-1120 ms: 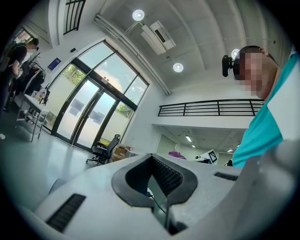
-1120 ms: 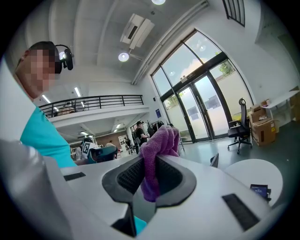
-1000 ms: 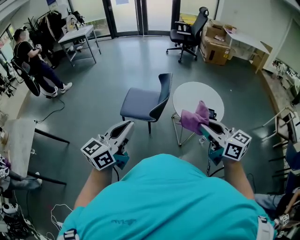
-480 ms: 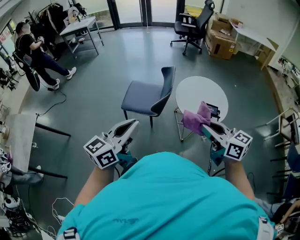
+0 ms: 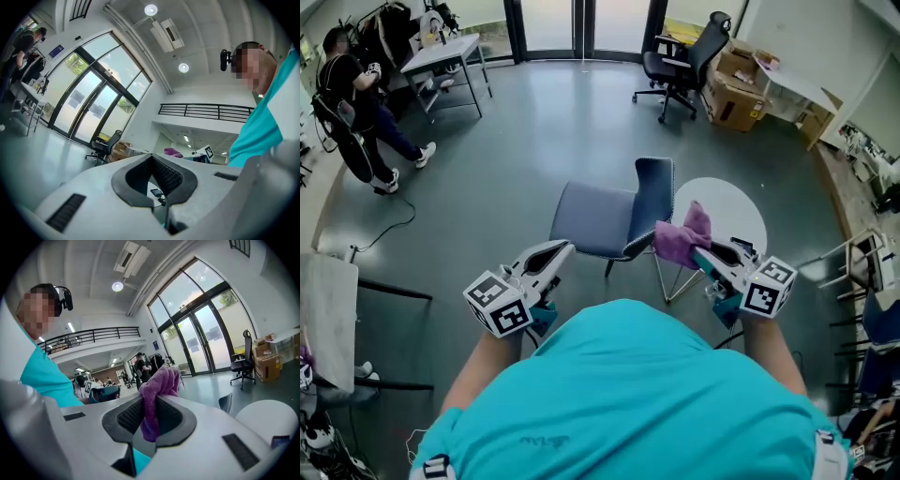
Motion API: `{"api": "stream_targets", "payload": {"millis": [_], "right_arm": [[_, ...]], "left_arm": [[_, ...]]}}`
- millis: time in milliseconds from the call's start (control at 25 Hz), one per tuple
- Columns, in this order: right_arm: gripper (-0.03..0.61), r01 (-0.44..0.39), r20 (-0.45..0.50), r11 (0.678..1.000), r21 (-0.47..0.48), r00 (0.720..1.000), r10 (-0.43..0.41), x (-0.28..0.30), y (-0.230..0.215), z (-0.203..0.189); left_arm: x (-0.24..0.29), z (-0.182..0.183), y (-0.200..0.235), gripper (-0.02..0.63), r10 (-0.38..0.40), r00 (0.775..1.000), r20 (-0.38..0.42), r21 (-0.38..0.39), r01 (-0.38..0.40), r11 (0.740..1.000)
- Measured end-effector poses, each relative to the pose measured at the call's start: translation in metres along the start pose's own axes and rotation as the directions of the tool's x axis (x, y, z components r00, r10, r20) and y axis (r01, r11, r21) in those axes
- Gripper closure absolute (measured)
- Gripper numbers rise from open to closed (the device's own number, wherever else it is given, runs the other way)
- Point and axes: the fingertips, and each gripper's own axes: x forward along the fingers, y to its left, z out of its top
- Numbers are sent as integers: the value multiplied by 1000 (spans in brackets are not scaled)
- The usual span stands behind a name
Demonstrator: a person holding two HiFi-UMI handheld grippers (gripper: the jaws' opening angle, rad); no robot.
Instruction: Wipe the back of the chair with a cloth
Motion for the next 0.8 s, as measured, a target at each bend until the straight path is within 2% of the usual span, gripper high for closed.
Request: {"api": "stream_targets", "payload": {"millis": [280,440,560,800], "right_arm": [[522,55,-29,998,-1,998,-55,88,-7,34],[522,89,-48,996,27,995,-88,109,-29,22],[522,104,-56,993,47,993,-101,108,-58,23],[521,54,-49,997,58,998,-51,84,-143,42]], "left_arm": [[-4,61,89,618,-50,998,-27,30,51,998],[7,50,124,618,-66,997,-32,-13,66,998],[31,40,133,618,-70,996,-55,-30,69,997],[114,33,131,618,-18,997,-77,-11,18,1000]]}}
